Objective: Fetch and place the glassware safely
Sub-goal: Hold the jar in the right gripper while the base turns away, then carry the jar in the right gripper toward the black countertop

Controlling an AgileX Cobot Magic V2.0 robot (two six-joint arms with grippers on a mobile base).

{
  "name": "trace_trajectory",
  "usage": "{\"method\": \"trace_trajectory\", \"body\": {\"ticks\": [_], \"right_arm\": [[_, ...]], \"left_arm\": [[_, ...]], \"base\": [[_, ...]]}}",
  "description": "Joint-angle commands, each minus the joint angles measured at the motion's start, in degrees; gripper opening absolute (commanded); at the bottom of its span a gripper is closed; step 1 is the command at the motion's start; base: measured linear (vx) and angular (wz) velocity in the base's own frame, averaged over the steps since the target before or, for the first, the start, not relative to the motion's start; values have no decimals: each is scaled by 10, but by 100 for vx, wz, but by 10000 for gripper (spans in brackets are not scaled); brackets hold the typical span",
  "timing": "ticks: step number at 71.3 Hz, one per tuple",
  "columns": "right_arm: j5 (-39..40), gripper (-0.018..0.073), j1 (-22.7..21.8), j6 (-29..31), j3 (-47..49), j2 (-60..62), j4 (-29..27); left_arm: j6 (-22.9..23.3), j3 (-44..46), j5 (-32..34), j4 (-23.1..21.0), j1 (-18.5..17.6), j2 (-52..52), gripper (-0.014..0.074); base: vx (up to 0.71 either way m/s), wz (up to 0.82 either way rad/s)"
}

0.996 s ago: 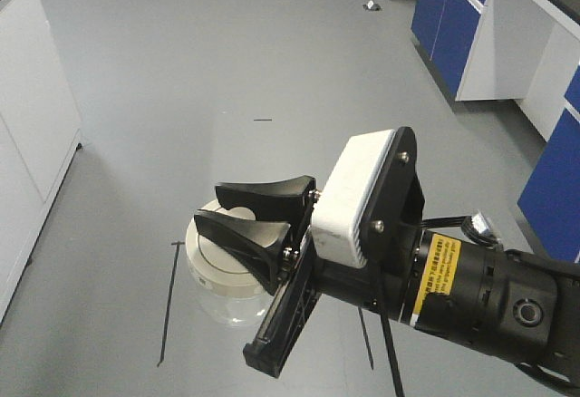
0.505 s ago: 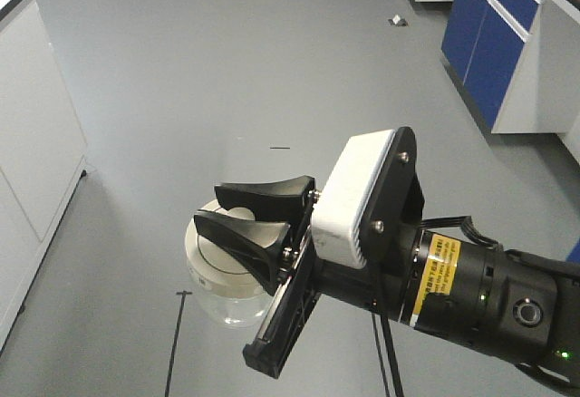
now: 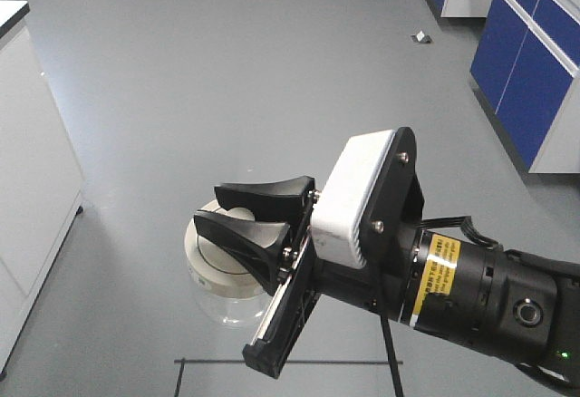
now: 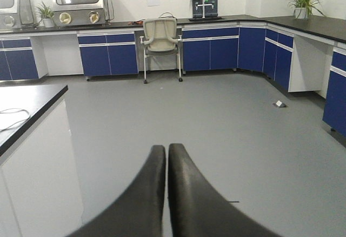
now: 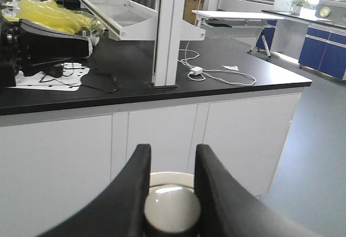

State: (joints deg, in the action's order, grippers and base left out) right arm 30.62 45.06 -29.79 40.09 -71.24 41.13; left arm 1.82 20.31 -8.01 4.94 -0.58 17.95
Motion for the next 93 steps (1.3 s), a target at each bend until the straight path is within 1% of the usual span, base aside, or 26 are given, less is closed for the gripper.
{"method": "trace_trajectory", "body": {"ticks": [1,61,93], "right_arm": [[46,-4,-1,4,17,17,-16],[46,-4,-1,4,17,17,-16],[46,-4,-1,4,17,17,-16]], "left_arm": [[5,15,39,-6,-3,4,-7],[5,15,39,-6,-3,4,-7],[5,15,39,-6,-3,4,-7]], "base": [[46,-1],[48,-4],[53,4]]}}
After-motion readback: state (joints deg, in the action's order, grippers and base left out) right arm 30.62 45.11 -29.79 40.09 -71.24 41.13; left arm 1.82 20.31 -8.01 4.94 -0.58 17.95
